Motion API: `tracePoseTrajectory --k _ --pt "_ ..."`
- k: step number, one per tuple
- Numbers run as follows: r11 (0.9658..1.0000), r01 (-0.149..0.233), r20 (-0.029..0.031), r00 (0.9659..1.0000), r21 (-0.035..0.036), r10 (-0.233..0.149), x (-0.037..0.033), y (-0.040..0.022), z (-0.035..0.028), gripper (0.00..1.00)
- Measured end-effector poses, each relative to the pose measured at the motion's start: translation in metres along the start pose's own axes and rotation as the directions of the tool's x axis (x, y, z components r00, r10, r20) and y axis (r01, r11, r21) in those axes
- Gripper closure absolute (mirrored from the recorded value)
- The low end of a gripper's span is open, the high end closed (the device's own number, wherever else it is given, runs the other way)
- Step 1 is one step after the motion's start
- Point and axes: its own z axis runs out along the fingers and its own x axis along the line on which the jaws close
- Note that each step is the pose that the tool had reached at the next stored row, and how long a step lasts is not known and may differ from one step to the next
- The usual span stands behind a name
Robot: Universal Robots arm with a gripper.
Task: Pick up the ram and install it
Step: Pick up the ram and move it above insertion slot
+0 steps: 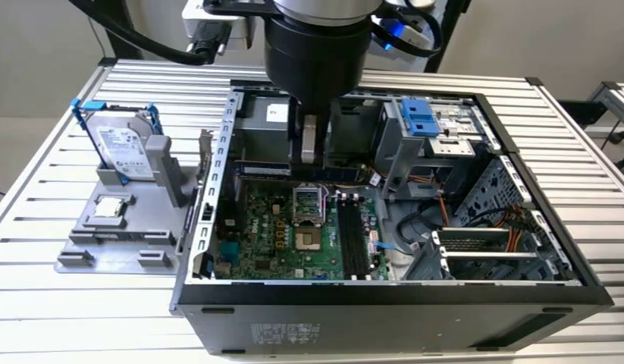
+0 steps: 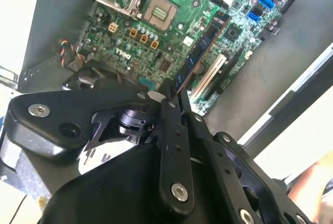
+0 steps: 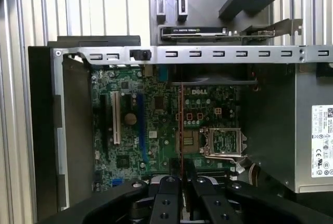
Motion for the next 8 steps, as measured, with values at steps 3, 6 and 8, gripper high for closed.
tracePoseTrajectory --k 3,6,8 --pt "1.0000 0.000 0.0001 1.0000 0.0000 0.000 -0.0003 -0.0055 -0.0001 1.00" --pt "1.0000 0.000 -0.0001 1.0000 -0.0002 0.000 -0.0006 -0.0115 -0.0002 1.00" --pt "1.0000 0.000 -0.0001 1.0000 -0.0003 0.000 -0.0009 -0.0156 -0.0003 1.00"
